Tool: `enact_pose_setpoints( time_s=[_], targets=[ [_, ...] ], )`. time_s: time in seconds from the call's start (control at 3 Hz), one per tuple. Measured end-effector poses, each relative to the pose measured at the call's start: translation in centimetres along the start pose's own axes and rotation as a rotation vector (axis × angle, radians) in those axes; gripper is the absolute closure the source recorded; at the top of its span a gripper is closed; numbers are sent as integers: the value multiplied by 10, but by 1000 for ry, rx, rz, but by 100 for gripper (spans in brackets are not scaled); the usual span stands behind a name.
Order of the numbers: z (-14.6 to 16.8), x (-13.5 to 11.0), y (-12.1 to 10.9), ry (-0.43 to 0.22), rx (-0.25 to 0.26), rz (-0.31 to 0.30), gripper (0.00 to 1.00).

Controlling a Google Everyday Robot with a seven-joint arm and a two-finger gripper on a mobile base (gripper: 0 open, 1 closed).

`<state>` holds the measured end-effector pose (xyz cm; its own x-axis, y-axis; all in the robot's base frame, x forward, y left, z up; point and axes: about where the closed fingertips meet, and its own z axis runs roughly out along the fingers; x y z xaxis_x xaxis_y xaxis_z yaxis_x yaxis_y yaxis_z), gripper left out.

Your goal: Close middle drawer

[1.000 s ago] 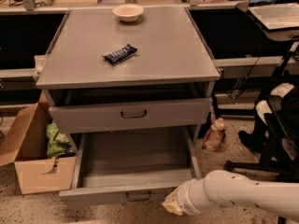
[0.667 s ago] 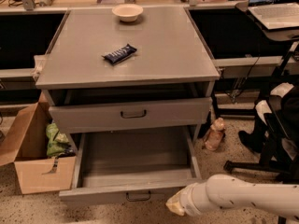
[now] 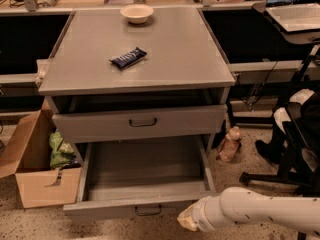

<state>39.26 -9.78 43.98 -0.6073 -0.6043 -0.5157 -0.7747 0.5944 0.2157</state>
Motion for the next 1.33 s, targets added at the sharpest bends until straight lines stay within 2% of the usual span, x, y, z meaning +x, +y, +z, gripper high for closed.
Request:
enact_pose_setpoints(
  time_s=[0.33, 0.67, 1.0, 1.33],
  targets=[
    [5, 1, -7, 14, 5, -4, 100],
    [9, 0, -21, 27, 31, -11, 100],
    [7, -5, -39, 9, 91, 3, 100],
    [5, -11, -57, -43, 140, 36, 100]
  ],
)
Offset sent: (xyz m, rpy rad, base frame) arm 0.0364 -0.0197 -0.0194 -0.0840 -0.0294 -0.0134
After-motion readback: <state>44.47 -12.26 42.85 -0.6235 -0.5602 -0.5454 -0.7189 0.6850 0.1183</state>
